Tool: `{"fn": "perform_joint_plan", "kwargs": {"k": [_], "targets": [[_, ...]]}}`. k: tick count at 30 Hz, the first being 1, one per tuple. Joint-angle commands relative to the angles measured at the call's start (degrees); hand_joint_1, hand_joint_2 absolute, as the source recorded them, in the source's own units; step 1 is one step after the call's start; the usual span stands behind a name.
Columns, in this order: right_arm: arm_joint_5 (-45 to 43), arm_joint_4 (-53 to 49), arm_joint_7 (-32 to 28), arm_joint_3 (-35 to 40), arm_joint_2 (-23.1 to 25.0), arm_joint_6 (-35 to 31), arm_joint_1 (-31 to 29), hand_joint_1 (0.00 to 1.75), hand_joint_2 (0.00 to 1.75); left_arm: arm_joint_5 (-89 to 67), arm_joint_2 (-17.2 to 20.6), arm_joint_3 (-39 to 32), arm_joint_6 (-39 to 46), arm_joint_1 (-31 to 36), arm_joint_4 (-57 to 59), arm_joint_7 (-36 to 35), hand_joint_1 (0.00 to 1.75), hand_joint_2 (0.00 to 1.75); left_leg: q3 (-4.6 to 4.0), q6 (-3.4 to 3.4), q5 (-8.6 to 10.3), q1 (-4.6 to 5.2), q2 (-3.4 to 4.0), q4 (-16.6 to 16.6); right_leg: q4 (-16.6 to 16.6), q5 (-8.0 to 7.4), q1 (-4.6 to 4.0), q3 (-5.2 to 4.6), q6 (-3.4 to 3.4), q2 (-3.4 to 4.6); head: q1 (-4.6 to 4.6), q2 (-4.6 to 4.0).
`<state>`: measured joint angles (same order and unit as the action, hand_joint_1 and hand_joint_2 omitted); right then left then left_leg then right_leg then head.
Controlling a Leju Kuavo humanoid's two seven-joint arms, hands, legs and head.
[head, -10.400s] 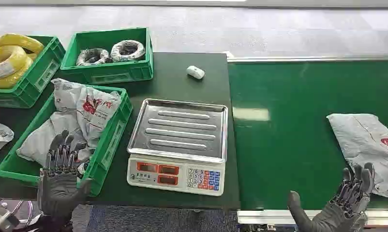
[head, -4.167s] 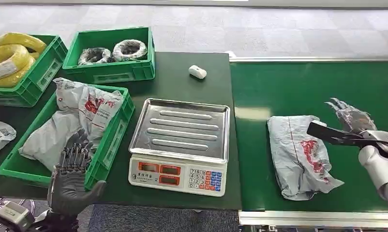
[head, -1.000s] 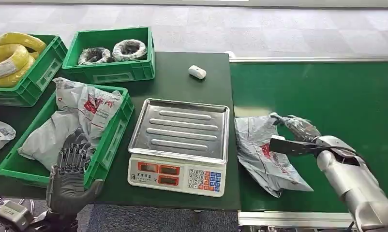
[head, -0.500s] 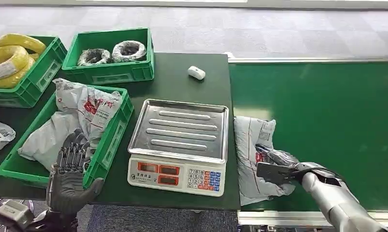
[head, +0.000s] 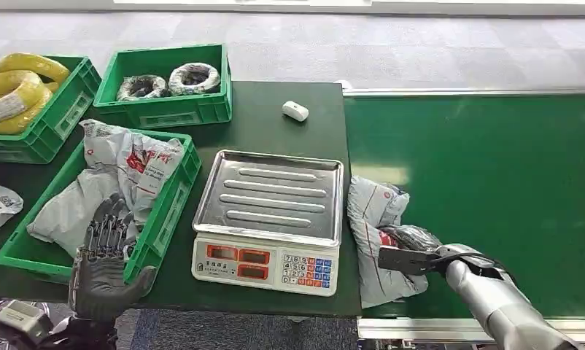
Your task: Moved the parcel from conveyor to table for the left to box.
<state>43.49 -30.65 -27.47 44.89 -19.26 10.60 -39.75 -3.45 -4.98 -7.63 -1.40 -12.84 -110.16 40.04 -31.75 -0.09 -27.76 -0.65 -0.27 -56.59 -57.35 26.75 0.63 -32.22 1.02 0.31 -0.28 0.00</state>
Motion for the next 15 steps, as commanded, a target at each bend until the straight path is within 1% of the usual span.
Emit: {"fn": "perform_joint_plan", "kwargs": {"k": [1, 2, 3, 4, 5, 6, 8, 9, 11, 12, 14, 15], "targets": [[0.35, -9.87, 6.36, -3.37, -5.4, -1.89, -7.67, 1.75, 1.75, -0.07, -1.54, -2.02, 0.68, -3.01, -1.77, -0.04, 0.0, 1.75, -0.28, 0.04, 0.02, 0.12, 0.2, -0.09, -0.15, -0.05, 0.11, -0.36, -0.01, 0.15, 0.02, 0.0], [0.15, -10.51, 6.24, -3.63, -5.97, -0.47, -8.57, 1.75, 1.75, -0.08, -1.58, -2.03, 0.64, -3.1, -1.87, -0.04, 0.0, 1.75, -0.35, 0.05, 0.02, 0.15, 0.14, -0.12, -0.19, -0.03, 0.15, -0.38, 0.01, 0.1, 0.0, 0.0], [1.08, -11.82, 7.4, -5.08, -6.92, -2.73, -10.42, 1.75, 1.75, -0.2, -2.32, -2.39, 0.51, -3.36, -2.24, -0.04, 0.0, 1.75, -0.37, 0.05, 0.04, 0.16, 0.12, -0.1, -0.17, -0.04, 0.16, -0.37, 0.02, 0.08, -0.02, 0.0], [0.99, -12.6, 8.11, -6.24, -7.57, -2.97, -11.9, 1.75, 1.75, -0.33, -2.82, -2.47, 0.35, -3.75, -2.68, -0.04, 0.0, 1.75, -0.48, 0.07, 0.03, 0.17, 0.22, -0.15, -0.2, -0.07, 0.16, -0.5, -0.01, 0.14, 0.02, 0.0], [1.51, -13.52, 8.51, -6.86, -8.37, -3.18, -12.8, 1.75, 1.75, -0.47, -3.17, -2.39, 0.32, -4.06, -2.98, -0.04, 0.0, 1.75, -0.5, 0.08, 0.04, 0.23, 0.12, -0.16, -0.23, -0.04, 0.24, -0.52, 0.03, 0.07, 0.0, 0.0], [2.39, -15.09, 9.69, -7.99, -9.25, -5.04, -12.91, 1.75, 1.75, -0.61, -3.51, -2.35, 0.12, -4.34, -3.2, -0.04, 0.0, 1.75, -0.56, 0.1, 0.04, 0.24, 0.2, -0.18, -0.27, -0.05, 0.25, -0.59, 0.03, 0.13, -0.02, 0.0], [2.75, -17.33, 10.14, -9.37, -10.26, -5.04, -12.57, 1.75, 1.75, -0.81, -3.78, -2.26, 0.11, -4.55, -3.46, -0.04, 0.0, 1.75, -0.5, 0.08, 0.07, 0.22, -0.03, -0.09, -0.15, -0.03, 0.24, -0.44, 0.05, -0.08, 0.0, 0.0], [2.78, -19.2, 11.26, -11.6, -10.49, -7.4, -11.46, 1.75, 1.75, -0.6, -3.84, -2.26, -0.24, -4.49, -3.37, -0.04, 0.0, 1.75, -0.5, 0.08, 0.07, 0.21, -0.07, -0.08, -0.12, -0.02, 0.23, -0.43, 0.03, -0.12, 0.0, 0.0], [4.04, -22.02, 12.95, -13.6, -11.48, -10.44, -10.63, 1.75, 1.75, -0.49, -3.92, -2.23, -0.53, -4.26, -3.13, -0.04, 0.0, 1.75, -0.52, 0.08, 0.04, 0.19, -0.1, -0.07, -0.07, -0.01, 0.2, -0.43, -0.01, -0.17, 0.02, 0.0], [5.87, -23.87, 15.27, -15.19, -11.6, -13.43, -10.62, 1.75, 1.75, -0.38, -3.99, -2.12, -0.92, -4.2, -2.99, -0.04, 0.0, 1.75, -0.51, 0.07, 0.04, 0.2, -0.14, -0.05, -0.08, 0.0, 0.21, -0.43, -0.01, -0.2, 0.02, 0.0], [10.3, -26.24, 19.38, -18.6, -10.41, -18.95, -10.35, 1.75, 1.75, -0.57, -4.32, -1.92, -1.54, -4.08, -2.77, -0.04, 0.0, 1.75, -0.59, 0.05, 0.05, 0.21, -0.19, -0.06, -0.12, -0.01, 0.23, -0.55, -0.01, -0.17, 0.0, 0.0], [14.19, -27.83, 22.03, -21.04, -9.06, -22.16, -10.29, 1.75, 1.75, -0.69, -4.4, -1.39, -2.15, -3.8, -2.25, -0.04, 0.0, 1.75, -0.53, 0.04, 0.02, 0.21, -0.11, -0.03, -0.1, 0.01, 0.22, -0.51, -0.06, -0.13, 0.0, 0.0]]}}
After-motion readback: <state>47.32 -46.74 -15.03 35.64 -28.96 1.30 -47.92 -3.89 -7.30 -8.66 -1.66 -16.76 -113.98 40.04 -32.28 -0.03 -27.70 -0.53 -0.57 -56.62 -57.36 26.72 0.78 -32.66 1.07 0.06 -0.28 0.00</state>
